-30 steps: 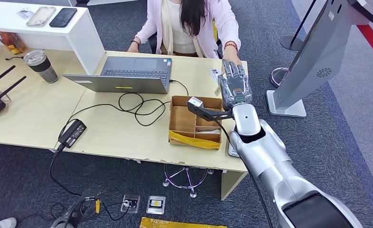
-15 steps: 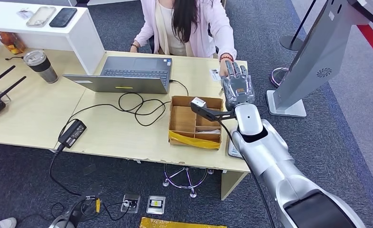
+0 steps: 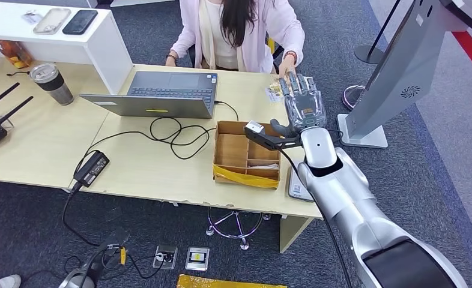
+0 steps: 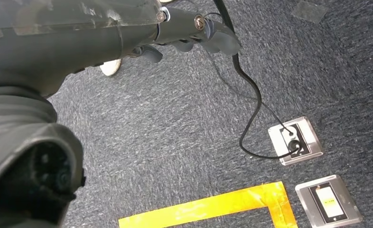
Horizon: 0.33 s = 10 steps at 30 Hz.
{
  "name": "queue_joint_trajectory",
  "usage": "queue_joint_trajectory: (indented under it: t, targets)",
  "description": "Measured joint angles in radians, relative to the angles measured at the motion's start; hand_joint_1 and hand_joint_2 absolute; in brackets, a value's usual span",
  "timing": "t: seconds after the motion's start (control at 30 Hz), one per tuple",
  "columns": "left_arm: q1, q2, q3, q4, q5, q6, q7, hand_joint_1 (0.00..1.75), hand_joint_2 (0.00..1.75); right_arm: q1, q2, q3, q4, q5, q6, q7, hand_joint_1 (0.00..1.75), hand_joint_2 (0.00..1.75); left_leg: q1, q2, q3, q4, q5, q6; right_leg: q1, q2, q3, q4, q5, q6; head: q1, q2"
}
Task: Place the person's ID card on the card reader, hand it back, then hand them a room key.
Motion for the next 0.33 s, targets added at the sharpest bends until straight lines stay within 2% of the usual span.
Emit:
queue_joint_trajectory:
  t: [0.17,0.33]
  targets:
    - [0.0,0.001,0.008,0.002,0.001,-0.002,0.0,0.0,0.0,-0.002,-0.012,-0.023,0.003,-0.084,-0.004,-0.045,0.0,0.0,0.0,0.0,0.0,0.0,0.0,0.0,0.0,0.0,0.0,0.0,0.0,0.0,0.0,0.0]
    - [0.005,0.007,0.03,0.007,0.029,-0.006,-0.017,0.0,0.0,-0.011,-0.092,-0.096,0.019,-0.243,-0.005,-0.105,0.0,0.0,0.0,-0.002,0.0,0.001,0.0,0.0,0.0,-0.002,0.0,-0.001,0.0,0.0,0.0,0.0]
